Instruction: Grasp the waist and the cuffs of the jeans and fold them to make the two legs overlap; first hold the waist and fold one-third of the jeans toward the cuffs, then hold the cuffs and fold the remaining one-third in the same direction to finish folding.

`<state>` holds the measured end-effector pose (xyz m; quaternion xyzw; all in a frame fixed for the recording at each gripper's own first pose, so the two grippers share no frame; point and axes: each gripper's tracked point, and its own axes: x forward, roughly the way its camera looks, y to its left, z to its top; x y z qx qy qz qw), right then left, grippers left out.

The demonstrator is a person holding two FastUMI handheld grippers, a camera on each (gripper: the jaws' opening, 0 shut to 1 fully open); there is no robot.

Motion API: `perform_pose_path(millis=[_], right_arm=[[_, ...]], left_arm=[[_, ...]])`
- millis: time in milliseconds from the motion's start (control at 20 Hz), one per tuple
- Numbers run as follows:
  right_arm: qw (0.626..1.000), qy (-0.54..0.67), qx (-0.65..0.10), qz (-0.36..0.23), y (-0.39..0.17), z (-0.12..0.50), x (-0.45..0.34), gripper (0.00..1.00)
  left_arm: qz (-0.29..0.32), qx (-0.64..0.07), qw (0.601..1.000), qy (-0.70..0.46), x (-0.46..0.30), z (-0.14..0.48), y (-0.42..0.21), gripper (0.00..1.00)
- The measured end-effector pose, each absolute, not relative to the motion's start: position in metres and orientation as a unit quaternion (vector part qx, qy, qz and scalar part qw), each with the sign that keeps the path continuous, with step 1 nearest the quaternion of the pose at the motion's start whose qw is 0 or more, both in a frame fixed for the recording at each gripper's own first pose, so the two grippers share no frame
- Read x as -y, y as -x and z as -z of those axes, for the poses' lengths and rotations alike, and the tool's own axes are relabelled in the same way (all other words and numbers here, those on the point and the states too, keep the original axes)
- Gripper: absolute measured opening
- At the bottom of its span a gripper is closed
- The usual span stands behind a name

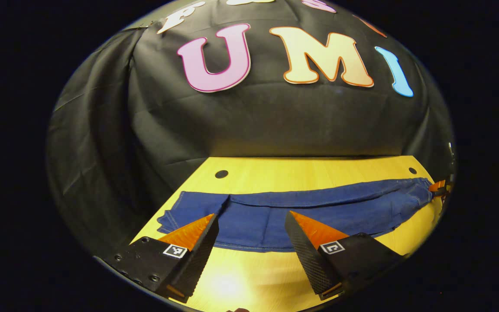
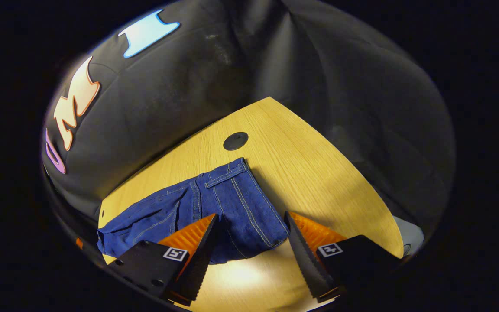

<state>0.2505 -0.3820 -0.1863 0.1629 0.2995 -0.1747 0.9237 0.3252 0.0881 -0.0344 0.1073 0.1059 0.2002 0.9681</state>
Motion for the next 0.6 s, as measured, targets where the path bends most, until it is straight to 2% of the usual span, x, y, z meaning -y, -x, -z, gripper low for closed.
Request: perform_pose_path(millis=[50,150,300,400,450,500,550,600], right_arm=[[0.923,-0.168,-0.295,0.18,-0.251,0.189,0.381,0.89],[0.922,-0.171,-0.289,0.193,-0.256,0.193,0.379,0.72],[0.925,-0.159,-0.287,0.192,-0.253,0.194,0.374,0.36],[0.93,-0.151,-0.276,0.191,-0.255,0.192,0.374,0.24],[0.931,-0.153,-0.272,0.191,-0.257,0.191,0.375,0.23],[0.929,-0.163,-0.274,0.19,-0.256,0.19,0.375,0.14],[0.924,-0.18,-0.277,0.193,-0.257,0.188,0.376,0.13],[0.922,-0.188,-0.275,0.197,-0.258,0.188,0.376,0.06]], left_arm=[[-0.208,-0.106,0.966,-0.109,-0.092,0.033,-0.32,0.95],[-0.22,-0.103,0.964,-0.106,-0.096,0.029,-0.311,0.95],[-0.23,-0.104,0.963,-0.092,-0.094,0.029,-0.305,0.94],[-0.237,-0.104,0.961,-0.095,-0.094,0.028,-0.302,0.95],[-0.239,-0.101,0.961,-0.098,-0.093,0.025,-0.301,0.95],[-0.241,-0.1,0.96,-0.102,-0.092,0.025,-0.296,0.95],[-0.245,-0.1,0.959,-0.105,-0.091,0.025,-0.288,0.95],[-0.248,-0.101,0.957,-0.108,-0.09,0.025,-0.285,0.95]])
